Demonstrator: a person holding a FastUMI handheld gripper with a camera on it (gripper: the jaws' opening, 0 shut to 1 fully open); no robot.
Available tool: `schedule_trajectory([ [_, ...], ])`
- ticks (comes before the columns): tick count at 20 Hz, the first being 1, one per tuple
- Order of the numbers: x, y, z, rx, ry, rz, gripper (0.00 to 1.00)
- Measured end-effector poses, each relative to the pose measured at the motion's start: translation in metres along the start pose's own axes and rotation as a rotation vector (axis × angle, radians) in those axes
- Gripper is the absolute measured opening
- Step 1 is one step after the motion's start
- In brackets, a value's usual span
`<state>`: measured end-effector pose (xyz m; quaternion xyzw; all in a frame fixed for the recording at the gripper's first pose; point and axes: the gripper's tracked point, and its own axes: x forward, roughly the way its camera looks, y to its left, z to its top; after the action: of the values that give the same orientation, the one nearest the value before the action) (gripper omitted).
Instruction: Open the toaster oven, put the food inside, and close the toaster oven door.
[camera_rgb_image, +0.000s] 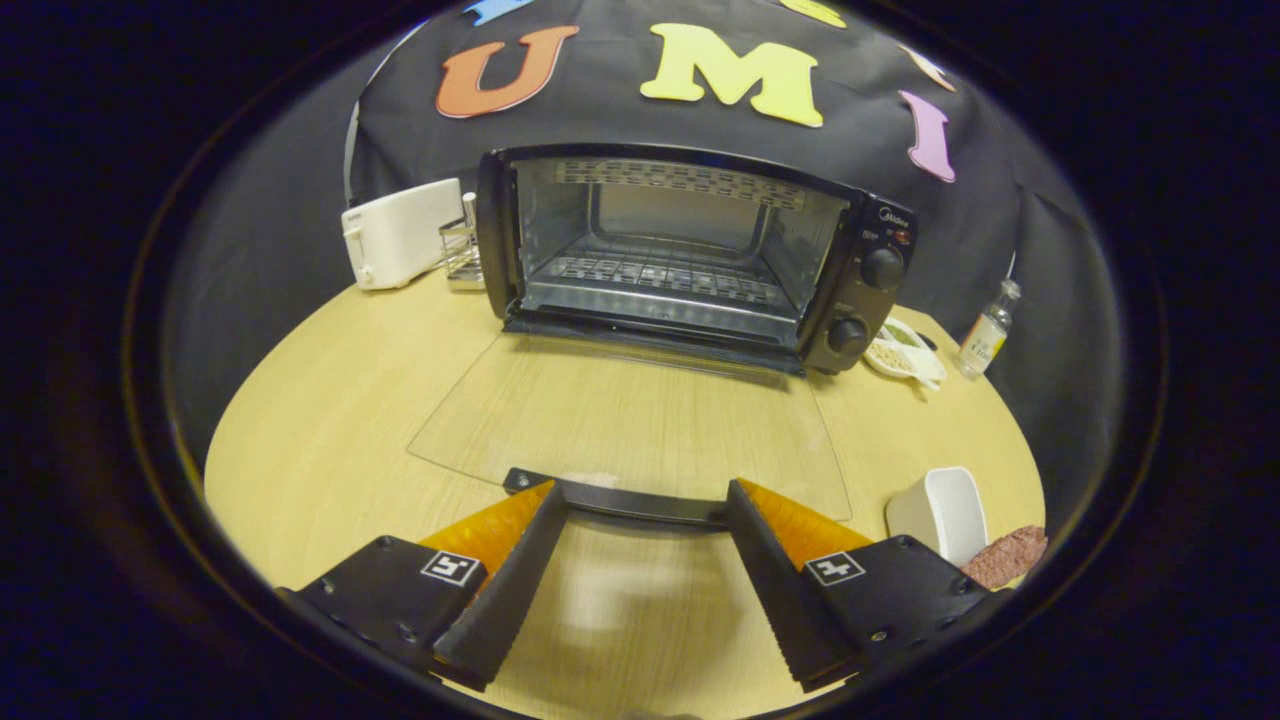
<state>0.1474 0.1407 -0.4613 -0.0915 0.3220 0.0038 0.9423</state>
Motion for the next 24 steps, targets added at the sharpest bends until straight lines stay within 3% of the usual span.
schedule_trajectory([
  [4,-0.012,-0.004,0.009,-0.015,-0.037,0.019,1.0],
  [8,-0.05,-0.043,0.017,0.031,-0.085,-0.018,1.0],
  [13,-0.115,-0.143,0.031,-0.024,-0.164,-0.103,1.0],
  [17,-0.131,-0.241,0.029,-0.012,-0.165,-0.162,1.0],
  [21,-0.107,-0.304,-0.001,0.065,-0.078,-0.084,1.0],
  [24,-0.095,-0.306,-0.029,0.142,-0.001,0.119,1.0],
])
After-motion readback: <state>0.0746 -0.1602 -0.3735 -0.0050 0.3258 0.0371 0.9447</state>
